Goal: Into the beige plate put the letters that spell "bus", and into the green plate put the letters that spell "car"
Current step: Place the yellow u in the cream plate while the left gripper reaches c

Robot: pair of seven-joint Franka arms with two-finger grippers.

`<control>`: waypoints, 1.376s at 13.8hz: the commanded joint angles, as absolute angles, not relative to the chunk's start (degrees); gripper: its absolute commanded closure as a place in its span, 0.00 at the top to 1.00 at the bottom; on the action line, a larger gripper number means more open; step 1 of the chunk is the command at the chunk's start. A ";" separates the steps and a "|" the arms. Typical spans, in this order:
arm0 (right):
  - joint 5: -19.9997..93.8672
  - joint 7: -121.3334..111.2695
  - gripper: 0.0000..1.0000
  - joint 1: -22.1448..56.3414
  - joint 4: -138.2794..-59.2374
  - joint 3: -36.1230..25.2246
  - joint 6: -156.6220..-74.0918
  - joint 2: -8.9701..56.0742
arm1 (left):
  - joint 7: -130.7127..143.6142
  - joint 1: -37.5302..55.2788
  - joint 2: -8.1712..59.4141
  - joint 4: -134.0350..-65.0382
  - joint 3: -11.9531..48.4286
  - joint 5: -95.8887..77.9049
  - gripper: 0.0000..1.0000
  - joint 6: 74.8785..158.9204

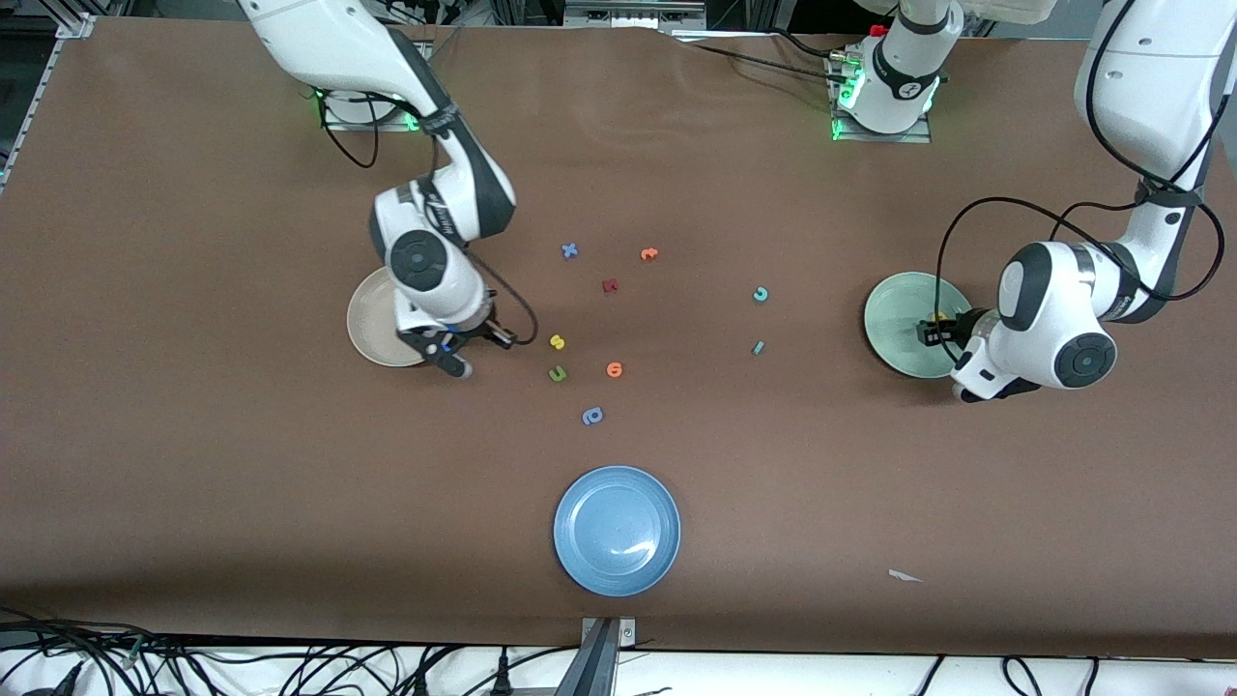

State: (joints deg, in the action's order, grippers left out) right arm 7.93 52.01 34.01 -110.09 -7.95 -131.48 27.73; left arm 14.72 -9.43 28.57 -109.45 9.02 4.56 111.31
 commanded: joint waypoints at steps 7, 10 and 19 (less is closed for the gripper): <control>8.00 35.95 1.00 33.84 -117.86 -17.23 -129.20 24.08 | 41.36 -3.27 28.47 -106.96 20.13 -2.02 1.00 119.59; 8.79 37.86 1.00 34.36 -114.80 -16.44 -127.02 23.56 | 47.36 1.22 29.36 -107.58 20.04 -1.93 0.99 123.22; 8.79 51.03 0.59 34.54 -105.47 -1.33 -137.97 30.14 | 55.89 6.59 27.87 -120.66 21.09 -1.41 0.94 132.26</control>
